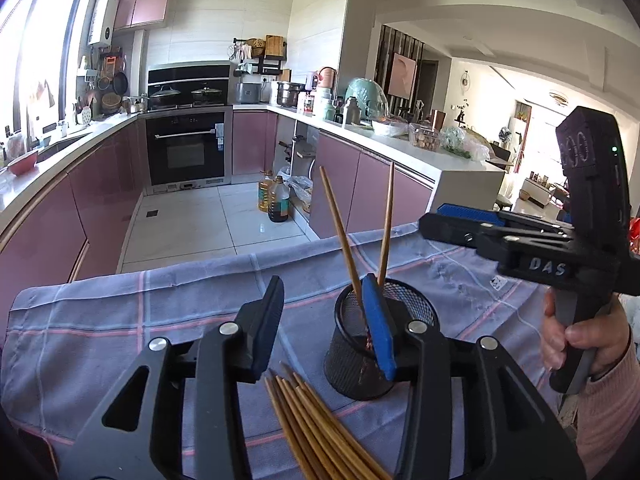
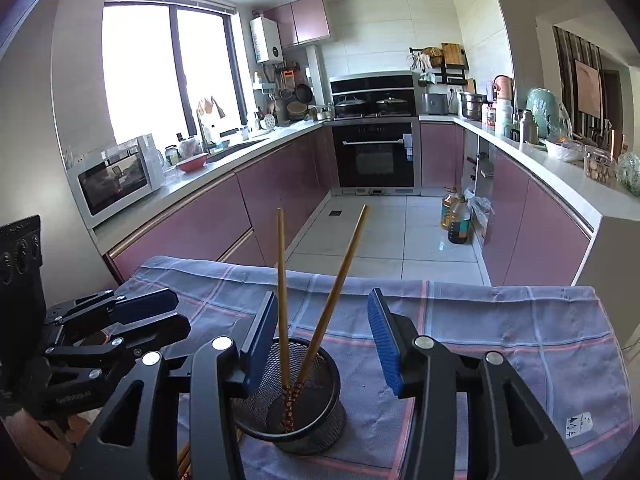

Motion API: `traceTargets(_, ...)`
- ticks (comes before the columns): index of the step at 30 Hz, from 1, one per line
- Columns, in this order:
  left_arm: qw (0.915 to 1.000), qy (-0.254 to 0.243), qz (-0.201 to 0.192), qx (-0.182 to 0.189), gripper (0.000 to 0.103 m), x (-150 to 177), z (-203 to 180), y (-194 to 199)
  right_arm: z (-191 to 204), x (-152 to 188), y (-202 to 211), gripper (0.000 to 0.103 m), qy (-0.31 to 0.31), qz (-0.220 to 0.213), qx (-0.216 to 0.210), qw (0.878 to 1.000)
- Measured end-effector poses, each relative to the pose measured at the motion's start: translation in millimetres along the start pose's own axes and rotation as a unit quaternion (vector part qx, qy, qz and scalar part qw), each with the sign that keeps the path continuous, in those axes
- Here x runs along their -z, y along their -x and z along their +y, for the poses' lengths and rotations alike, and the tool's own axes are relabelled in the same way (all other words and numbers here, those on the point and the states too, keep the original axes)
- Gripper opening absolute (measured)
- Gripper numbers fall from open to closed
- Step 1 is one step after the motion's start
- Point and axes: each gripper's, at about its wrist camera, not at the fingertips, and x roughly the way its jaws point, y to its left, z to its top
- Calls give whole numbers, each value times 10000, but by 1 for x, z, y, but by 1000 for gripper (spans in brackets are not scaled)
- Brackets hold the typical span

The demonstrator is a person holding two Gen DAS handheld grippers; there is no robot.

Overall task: Organize utensils
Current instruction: 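Lower the chopstick into the mesh cup and open the right tool, then move the right tool back to the pile and grasp another chopstick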

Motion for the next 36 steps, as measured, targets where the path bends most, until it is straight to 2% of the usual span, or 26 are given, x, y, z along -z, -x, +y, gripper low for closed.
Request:
traceTargets(3, 9999, -21, 112, -120, 43, 16, 10, 12, 10, 14, 22, 49, 203, -82, -200, 9996)
traceTargets(5, 9994, -36, 265, -240, 44, 30, 17, 15, 17, 25, 28, 49, 257, 26, -397, 9989)
traceTargets(9, 9972, 4, 690, -295, 44, 58, 28, 14, 36, 55, 15, 49, 412, 505, -638, 9958)
traceTargets(12, 9951, 51, 938, -311, 44, 79, 32, 10, 44, 78, -5, 48, 283, 929, -795, 9921)
traceTargets(19, 9904, 131, 1340, -324, 44, 109, 24, -4, 62, 116, -44, 32, 143, 1678, -1027, 9804)
traceTargets(21, 9890, 164, 1435, -311, 44, 119, 25, -7, 67, 122, -49, 31, 121, 1798, -1061, 9779)
traceTargets(25, 9873, 197, 1548, -301, 43, 128, 23, -12, 73, 128, -53, 26, 159, 1912, -1063, 9756)
traceTargets(36, 9855, 286, 1651, -260, 41, 132, 25, -17, 75, 128, -60, 26, 166, 1971, -961, 9755)
